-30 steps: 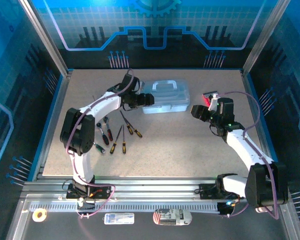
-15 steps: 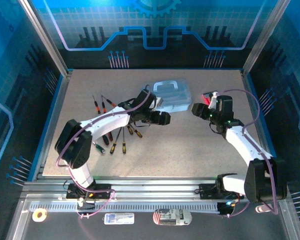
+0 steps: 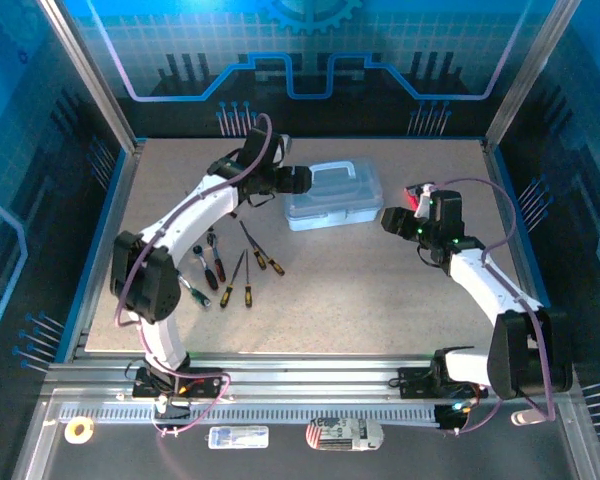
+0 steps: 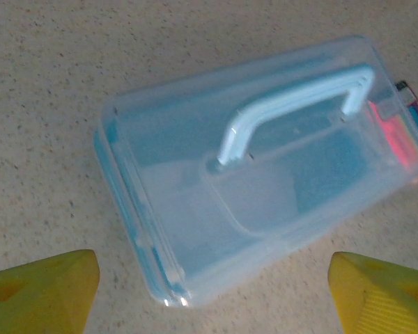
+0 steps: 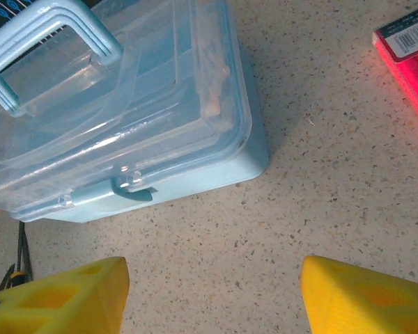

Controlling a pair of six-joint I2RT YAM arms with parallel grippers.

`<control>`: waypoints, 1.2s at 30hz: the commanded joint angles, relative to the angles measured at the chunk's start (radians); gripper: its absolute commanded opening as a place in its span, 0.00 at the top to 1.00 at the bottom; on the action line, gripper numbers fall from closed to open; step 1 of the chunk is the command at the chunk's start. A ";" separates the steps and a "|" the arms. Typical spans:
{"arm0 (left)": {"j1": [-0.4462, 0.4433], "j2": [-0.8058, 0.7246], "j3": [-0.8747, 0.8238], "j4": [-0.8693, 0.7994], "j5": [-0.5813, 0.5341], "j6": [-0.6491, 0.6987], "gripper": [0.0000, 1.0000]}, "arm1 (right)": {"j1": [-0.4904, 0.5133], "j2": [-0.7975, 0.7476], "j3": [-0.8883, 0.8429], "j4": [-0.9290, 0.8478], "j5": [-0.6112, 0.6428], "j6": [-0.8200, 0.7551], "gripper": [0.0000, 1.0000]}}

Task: Pack the tool kit

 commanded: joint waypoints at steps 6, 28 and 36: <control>0.084 0.181 0.151 0.030 0.104 0.059 0.13 | 0.018 0.024 0.048 -0.019 0.002 -0.025 0.32; 0.079 0.259 0.012 0.251 0.285 0.024 0.18 | 0.024 0.146 0.080 0.018 0.004 -0.021 0.34; 0.030 0.166 -0.178 0.302 0.243 -0.016 0.21 | 0.030 0.163 0.102 0.029 0.005 -0.012 0.34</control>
